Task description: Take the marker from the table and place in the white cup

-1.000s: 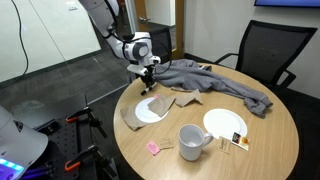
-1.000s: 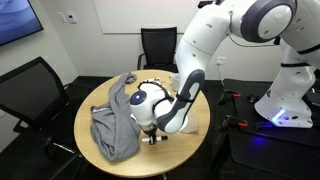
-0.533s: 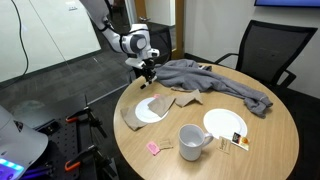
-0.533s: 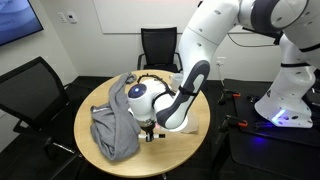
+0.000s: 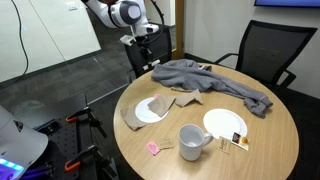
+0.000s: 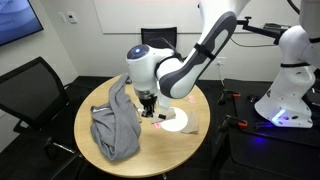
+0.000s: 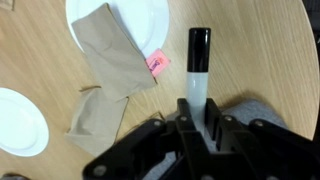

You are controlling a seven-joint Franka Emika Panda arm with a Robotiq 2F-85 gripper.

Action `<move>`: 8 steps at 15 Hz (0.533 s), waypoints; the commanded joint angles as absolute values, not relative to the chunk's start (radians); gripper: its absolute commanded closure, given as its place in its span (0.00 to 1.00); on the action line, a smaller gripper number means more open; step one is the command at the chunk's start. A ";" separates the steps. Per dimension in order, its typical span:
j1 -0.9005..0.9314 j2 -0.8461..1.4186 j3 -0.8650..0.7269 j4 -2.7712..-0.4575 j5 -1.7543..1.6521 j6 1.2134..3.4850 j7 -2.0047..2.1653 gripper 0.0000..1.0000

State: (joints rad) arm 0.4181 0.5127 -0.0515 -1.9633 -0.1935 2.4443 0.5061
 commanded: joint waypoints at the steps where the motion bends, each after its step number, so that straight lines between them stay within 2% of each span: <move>1: 0.408 0.311 -0.060 -2.074 -0.224 2.323 0.587 0.95; 8: 0.255 0.063 -0.004 -2.126 -0.206 2.074 0.453 0.95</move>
